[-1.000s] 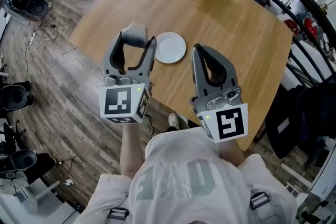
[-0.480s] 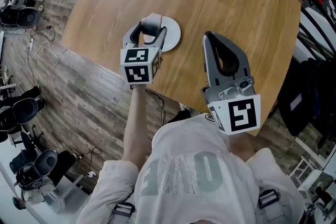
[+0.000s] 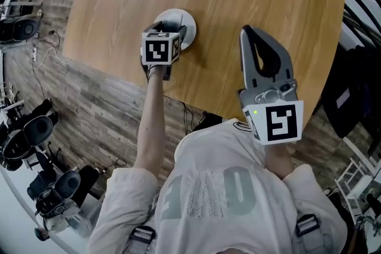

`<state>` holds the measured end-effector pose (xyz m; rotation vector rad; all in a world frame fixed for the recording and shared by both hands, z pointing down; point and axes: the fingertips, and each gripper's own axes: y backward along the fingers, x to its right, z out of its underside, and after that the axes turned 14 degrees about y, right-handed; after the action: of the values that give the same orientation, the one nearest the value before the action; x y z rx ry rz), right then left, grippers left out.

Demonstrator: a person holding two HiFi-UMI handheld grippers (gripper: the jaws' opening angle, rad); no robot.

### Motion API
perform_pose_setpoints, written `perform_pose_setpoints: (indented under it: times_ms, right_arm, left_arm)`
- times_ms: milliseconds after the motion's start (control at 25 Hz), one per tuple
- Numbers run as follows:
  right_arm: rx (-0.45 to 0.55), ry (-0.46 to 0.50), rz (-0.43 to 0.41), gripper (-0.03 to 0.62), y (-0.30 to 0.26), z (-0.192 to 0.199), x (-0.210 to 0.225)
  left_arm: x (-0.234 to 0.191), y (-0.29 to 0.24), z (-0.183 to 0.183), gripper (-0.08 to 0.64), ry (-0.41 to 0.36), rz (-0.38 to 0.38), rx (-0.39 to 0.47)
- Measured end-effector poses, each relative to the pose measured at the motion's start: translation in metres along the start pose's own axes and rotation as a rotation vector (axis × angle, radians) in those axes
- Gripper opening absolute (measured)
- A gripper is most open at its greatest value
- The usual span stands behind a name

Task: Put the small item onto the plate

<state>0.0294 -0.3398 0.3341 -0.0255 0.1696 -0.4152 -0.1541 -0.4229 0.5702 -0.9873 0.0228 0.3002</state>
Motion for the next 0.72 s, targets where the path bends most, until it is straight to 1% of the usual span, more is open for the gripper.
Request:
perform_pose_setpoints:
  times_ms: [120, 200, 320, 440, 600, 720]
  right_arm:
    - [-0.021, 0.006, -0.001, 0.017, 0.004, 0.013, 0.008]
    - [-0.036, -0.006, 0.007, 0.017, 0.004, 0.017, 0.013]
    - [-0.033, -0.036, 0.014, 0.017, 0.001, 0.017, 0.018]
    - [-0.033, -0.035, 0.006, 0.017, 0.002, 0.018, 0.015]
    - [-0.022, -0.054, 0.005, 0.017, 0.002, 0.014, 0.009]
    - [-0.018, -0.062, 0.003, 0.017, 0.003, 0.016, 0.013]
  left_arm:
    - [-0.003, -0.013, 0.008, 0.311, 0.013, -0.019, -0.053]
    - [-0.001, -0.017, 0.01, 0.311, 0.005, -0.03, -0.076]
    - [0.001, -0.02, 0.009, 0.311, 0.012, -0.03, -0.08]
    - [0.003, -0.02, 0.011, 0.311, 0.026, -0.012, -0.084]
    - [0.002, -0.019, 0.013, 0.311, 0.021, -0.004, -0.08]
    - [0.006, -0.024, 0.013, 0.311, 0.018, -0.007, -0.073]
